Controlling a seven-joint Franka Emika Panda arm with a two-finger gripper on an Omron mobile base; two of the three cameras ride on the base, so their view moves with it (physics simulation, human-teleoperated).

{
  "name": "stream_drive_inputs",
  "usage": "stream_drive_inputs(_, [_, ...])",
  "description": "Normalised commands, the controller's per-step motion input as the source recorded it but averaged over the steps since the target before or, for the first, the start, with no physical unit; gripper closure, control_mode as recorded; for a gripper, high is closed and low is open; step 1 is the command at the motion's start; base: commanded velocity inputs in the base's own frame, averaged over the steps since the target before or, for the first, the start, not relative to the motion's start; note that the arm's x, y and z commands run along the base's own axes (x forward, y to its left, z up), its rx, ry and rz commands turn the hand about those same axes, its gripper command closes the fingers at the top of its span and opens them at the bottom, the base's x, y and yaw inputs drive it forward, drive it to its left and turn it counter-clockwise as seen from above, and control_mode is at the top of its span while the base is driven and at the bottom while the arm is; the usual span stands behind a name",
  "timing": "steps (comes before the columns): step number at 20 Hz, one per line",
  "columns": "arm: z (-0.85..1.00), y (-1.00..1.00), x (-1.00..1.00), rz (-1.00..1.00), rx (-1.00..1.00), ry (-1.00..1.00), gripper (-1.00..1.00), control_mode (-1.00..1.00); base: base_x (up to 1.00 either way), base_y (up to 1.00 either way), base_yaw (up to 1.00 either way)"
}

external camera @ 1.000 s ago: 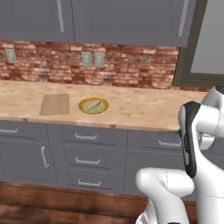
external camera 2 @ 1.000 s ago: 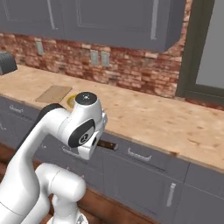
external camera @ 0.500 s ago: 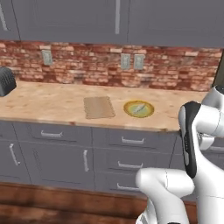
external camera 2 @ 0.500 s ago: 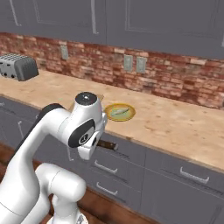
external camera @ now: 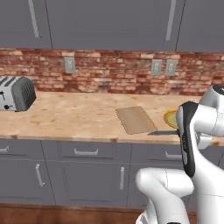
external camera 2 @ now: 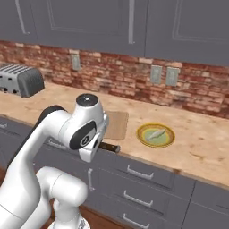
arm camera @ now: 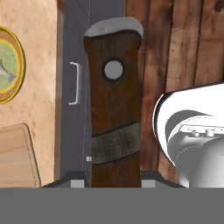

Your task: Pick up the knife from the drawer and place it on the cutting board. Then place the meat from the plate to the cutting board.

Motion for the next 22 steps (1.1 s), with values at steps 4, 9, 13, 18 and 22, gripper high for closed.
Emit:
stream_drive_inputs(4, [0.0, 0.0, 0.0, 0.0, 0.0, 0.0, 1.0, 1.0, 0.07, 0.8, -0.08])
stream_drive_inputs(9, [0.0, 0.0, 0.0, 0.0, 0.0, 0.0, 1.0, 1.0, 0.55, 0.18, -0.07])
stream_drive_inputs(13, [0.0, 0.0, 0.0, 0.0, 0.0, 0.0, 1.0, 1.0, 0.52, -0.27, -0.34])
stream_drive_inputs(18, [0.0, 0.0, 0.0, 0.0, 0.0, 0.0, 1.0, 1.0, 0.04, -0.19, -0.43])
stream_drive_inputs(22, [0.0, 0.0, 0.0, 0.0, 0.0, 0.0, 1.0, 1.0, 0.11, 0.12, -0.06])
